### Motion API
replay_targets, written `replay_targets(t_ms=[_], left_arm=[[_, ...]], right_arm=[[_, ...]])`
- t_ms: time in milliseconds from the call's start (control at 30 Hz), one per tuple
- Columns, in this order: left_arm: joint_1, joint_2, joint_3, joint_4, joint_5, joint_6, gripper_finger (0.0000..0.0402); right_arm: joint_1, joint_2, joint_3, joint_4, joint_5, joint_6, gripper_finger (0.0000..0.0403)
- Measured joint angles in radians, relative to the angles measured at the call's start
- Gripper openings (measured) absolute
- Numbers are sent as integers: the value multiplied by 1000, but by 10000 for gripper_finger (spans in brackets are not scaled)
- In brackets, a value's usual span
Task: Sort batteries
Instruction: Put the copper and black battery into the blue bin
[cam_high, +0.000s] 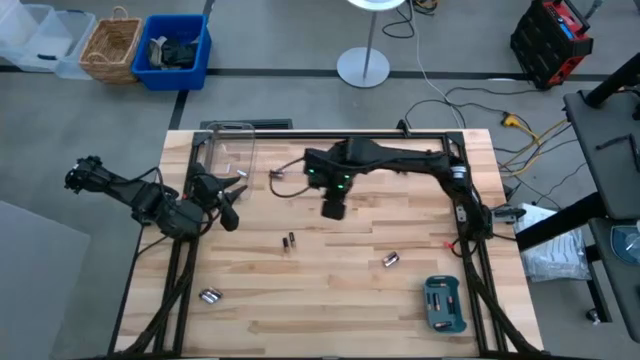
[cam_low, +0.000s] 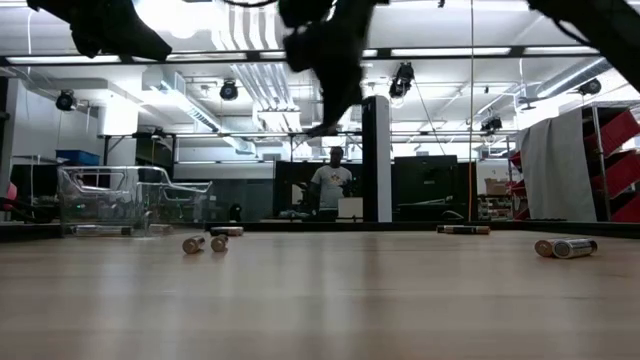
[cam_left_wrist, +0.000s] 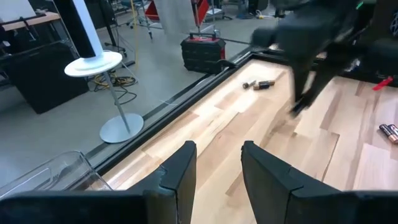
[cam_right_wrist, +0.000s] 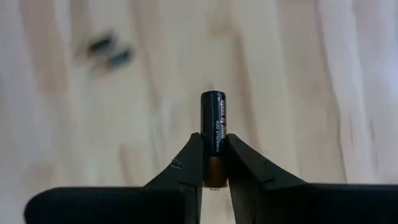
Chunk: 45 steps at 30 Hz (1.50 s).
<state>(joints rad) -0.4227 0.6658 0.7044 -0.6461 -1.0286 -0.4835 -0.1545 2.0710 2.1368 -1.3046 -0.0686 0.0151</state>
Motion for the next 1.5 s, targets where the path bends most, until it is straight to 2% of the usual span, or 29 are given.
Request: replay_targets(t_ms=[233, 400, 600, 767, 900, 1100, 1300, 1500], left_arm=[[0, 1, 0, 2, 0, 1, 109], [0, 1, 9, 7, 0, 5, 109], [0, 5, 21, 26, 0, 4, 109], [0, 9, 21, 35, 0, 4, 109], [0, 14, 21, 35, -1, 2, 109], [0, 48, 21, 35, 0, -44, 109], [0, 88, 20, 56, 0, -52, 109], [0, 125, 19, 74, 4, -53, 109]], right_arm=[[117, -153, -50, -259, -22, 160, 39], [253, -279, -164, -266, -42, 337, 42], [438, -459, -386, -265, -49, 625, 38], [589, -604, -599, -265, -50, 931, 41], [705, -697, -755, -215, -102, 1179, 39], [857, -773, -944, 2, -165, 1441, 41], [948, -757, -1067, 230, -187, 1566, 40], [969, -694, -1131, 261, -252, 1600, 41]])
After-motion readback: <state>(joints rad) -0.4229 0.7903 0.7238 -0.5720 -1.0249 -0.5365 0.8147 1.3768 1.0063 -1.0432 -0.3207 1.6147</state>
